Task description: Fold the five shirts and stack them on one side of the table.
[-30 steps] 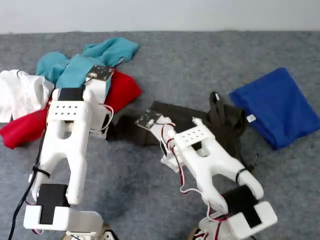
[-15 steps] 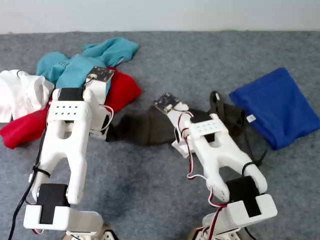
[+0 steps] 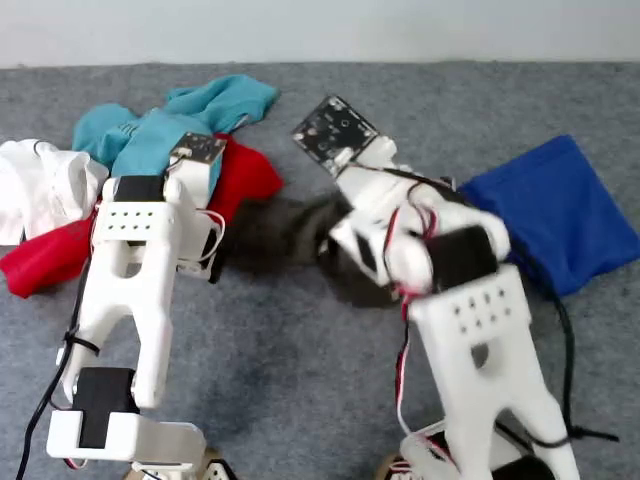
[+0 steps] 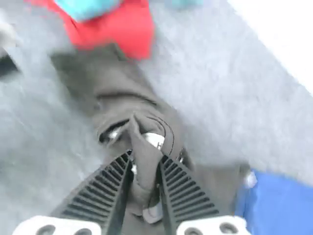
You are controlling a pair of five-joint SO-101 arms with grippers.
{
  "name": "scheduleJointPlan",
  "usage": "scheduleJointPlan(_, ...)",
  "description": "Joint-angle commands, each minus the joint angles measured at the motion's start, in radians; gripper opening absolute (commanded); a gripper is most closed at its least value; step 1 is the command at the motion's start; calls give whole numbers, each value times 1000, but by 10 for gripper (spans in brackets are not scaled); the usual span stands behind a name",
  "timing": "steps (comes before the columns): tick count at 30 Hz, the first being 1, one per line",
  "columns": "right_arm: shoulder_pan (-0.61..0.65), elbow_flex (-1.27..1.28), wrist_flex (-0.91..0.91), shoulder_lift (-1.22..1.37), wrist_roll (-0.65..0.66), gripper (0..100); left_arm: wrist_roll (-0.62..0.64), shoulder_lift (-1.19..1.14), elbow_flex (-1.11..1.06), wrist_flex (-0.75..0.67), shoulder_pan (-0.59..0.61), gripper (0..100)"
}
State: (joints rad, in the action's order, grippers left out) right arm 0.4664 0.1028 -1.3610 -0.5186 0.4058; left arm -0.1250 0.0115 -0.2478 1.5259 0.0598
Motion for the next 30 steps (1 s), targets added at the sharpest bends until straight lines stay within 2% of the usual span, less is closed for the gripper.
scheduleJointPlan(1,113,-52,65,-30,-112,9,6,5,33,9,8,137)
scheduleJointPlan(4,166,-72,143,22,-161,9,5,5,38,31,44,137)
scheduleJointPlan(7,188,-118,199,116,-215,9,5,5,39,31,132,137)
scheduleJointPlan(14,199,-137,446,460,-471,15,8,5,82,49,281,137)
scheduleJointPlan(16,222,-158,499,565,-468,16,8,5,99,69,288,137)
scheduleJointPlan(19,239,-224,493,716,-377,65,8,5,108,78,287,137)
scheduleJointPlan(24,206,-437,311,901,-330,249,8,5,105,78,285,137)
scheduleJointPlan(28,206,-694,-59,898,-308,355,6,5,104,78,284,137)
scheduleJointPlan(30,194,-824,-229,881,-229,374,5,3,102,78,282,137)
